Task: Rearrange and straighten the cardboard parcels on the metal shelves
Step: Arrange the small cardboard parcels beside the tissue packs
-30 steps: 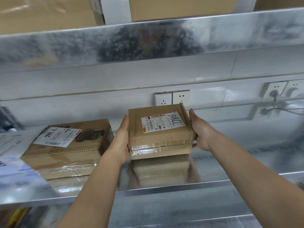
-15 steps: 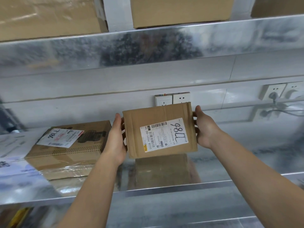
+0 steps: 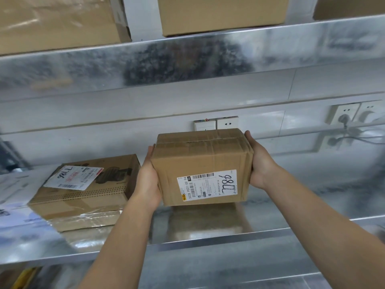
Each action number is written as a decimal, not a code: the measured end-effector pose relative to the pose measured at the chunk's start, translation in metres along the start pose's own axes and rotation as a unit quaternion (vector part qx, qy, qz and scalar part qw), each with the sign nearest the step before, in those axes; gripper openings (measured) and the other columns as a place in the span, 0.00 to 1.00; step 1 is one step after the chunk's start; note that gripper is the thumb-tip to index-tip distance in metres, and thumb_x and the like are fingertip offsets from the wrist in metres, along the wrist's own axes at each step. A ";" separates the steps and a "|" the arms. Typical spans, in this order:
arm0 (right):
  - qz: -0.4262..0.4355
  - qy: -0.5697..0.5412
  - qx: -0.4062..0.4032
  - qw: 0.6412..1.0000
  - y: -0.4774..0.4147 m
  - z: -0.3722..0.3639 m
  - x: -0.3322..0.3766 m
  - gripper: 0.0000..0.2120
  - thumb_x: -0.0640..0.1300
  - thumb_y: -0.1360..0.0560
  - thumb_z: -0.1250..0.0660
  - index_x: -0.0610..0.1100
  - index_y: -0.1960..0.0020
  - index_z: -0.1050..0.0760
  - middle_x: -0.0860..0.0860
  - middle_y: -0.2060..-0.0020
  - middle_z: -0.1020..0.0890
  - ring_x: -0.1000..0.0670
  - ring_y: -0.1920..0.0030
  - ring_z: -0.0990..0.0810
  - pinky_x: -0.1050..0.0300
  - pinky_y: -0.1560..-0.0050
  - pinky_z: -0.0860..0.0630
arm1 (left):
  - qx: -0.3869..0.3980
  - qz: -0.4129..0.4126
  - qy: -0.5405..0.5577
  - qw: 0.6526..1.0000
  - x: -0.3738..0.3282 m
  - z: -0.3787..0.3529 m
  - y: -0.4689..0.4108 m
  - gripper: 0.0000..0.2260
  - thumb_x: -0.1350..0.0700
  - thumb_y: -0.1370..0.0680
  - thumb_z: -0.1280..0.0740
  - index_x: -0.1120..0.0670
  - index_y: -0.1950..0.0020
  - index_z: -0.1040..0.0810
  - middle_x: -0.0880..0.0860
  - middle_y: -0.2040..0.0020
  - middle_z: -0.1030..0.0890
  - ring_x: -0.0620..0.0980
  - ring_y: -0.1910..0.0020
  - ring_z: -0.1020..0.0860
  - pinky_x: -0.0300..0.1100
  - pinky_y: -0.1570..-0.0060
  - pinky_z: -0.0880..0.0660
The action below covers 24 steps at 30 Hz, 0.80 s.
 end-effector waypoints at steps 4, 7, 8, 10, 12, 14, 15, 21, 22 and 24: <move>0.005 0.006 0.008 1.000 0.001 0.000 0.001 0.30 0.70 0.20 0.44 0.48 0.48 0.14 0.44 0.51 0.12 0.43 0.53 0.13 0.47 0.46 0.20 | 0.005 -0.008 -0.008 1.000 -0.001 0.001 0.000 0.24 0.38 0.16 0.47 0.51 0.37 0.18 0.55 0.43 0.14 0.53 0.47 0.15 0.47 0.50 0.22; 0.007 0.010 0.012 1.000 0.002 -0.001 0.002 0.31 0.70 0.20 0.45 0.48 0.50 0.14 0.44 0.51 0.12 0.44 0.55 0.12 0.48 0.49 0.20 | -0.001 -0.010 -0.020 1.000 0.000 0.005 0.000 0.25 0.38 0.17 0.45 0.52 0.31 0.21 0.55 0.40 0.15 0.55 0.42 0.17 0.48 0.48 0.21; 0.006 0.011 0.015 1.000 0.001 0.000 0.001 0.31 0.70 0.20 0.45 0.48 0.52 0.14 0.44 0.51 0.12 0.44 0.56 0.12 0.48 0.49 0.21 | -0.001 -0.010 -0.024 1.000 0.001 0.005 -0.001 0.25 0.38 0.17 0.45 0.52 0.32 0.21 0.55 0.41 0.15 0.54 0.44 0.16 0.48 0.49 0.21; -0.002 0.014 0.018 1.000 0.000 0.000 -0.002 0.32 0.71 0.20 0.45 0.48 0.53 0.13 0.44 0.52 0.12 0.44 0.57 0.12 0.48 0.50 0.21 | 0.002 -0.008 -0.030 1.000 0.004 0.005 -0.001 0.24 0.38 0.16 0.46 0.51 0.34 0.20 0.54 0.43 0.14 0.52 0.48 0.15 0.48 0.50 0.22; -0.008 0.018 0.016 1.000 0.000 0.001 -0.006 0.32 0.71 0.21 0.45 0.48 0.51 0.13 0.44 0.51 0.12 0.44 0.57 0.12 0.48 0.50 0.21 | 0.002 -0.004 -0.032 0.999 0.007 0.007 -0.002 0.24 0.38 0.16 0.46 0.51 0.34 0.20 0.54 0.44 0.14 0.52 0.49 0.14 0.48 0.52 0.22; -0.012 0.018 0.010 1.000 -0.002 0.002 -0.010 0.32 0.71 0.21 0.45 0.48 0.49 0.14 0.44 0.51 0.12 0.44 0.56 0.12 0.48 0.49 0.21 | 0.007 -0.002 -0.034 0.999 0.009 0.008 -0.002 0.24 0.37 0.17 0.46 0.50 0.34 0.20 0.54 0.45 0.14 0.52 0.50 0.14 0.48 0.52 0.22; -0.012 0.019 0.007 1.000 -0.003 0.003 -0.012 0.32 0.71 0.21 0.45 0.48 0.49 0.14 0.44 0.51 0.12 0.43 0.56 0.12 0.48 0.49 0.21 | 0.009 -0.002 -0.036 0.999 0.010 0.009 -0.002 0.24 0.38 0.16 0.46 0.50 0.35 0.19 0.54 0.46 0.13 0.52 0.51 0.14 0.48 0.52 0.22; -0.008 0.039 -0.002 0.999 -0.003 0.005 -0.014 0.31 0.71 0.20 0.45 0.48 0.46 0.15 0.43 0.50 0.12 0.43 0.55 0.12 0.48 0.50 0.20 | 0.006 0.005 -0.054 0.999 0.012 0.009 -0.002 0.23 0.38 0.16 0.46 0.50 0.41 0.17 0.54 0.48 0.13 0.51 0.53 0.14 0.48 0.52 0.22; -0.003 0.045 -0.005 0.999 -0.003 0.005 -0.013 0.31 0.70 0.20 0.45 0.48 0.47 0.15 0.44 0.51 0.12 0.43 0.55 0.13 0.48 0.49 0.20 | 0.001 0.004 -0.064 0.998 0.011 0.010 -0.002 0.23 0.38 0.16 0.46 0.50 0.41 0.17 0.54 0.47 0.13 0.52 0.51 0.14 0.49 0.49 0.22; 0.010 0.081 -0.025 0.996 -0.004 0.008 -0.011 0.29 0.69 0.19 0.46 0.49 0.49 0.15 0.46 0.52 0.12 0.44 0.52 0.14 0.50 0.47 0.21 | -0.013 -0.004 -0.103 0.995 0.008 0.014 -0.003 0.21 0.39 0.16 0.45 0.48 0.44 0.17 0.53 0.48 0.13 0.54 0.46 0.16 0.51 0.41 0.23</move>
Point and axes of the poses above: each hand's wrist, its own y-axis away from the middle knuckle, its own z-axis out of the back of the hand, x = y × z, the point moved 9 cm from there along -y, towards the middle knuckle
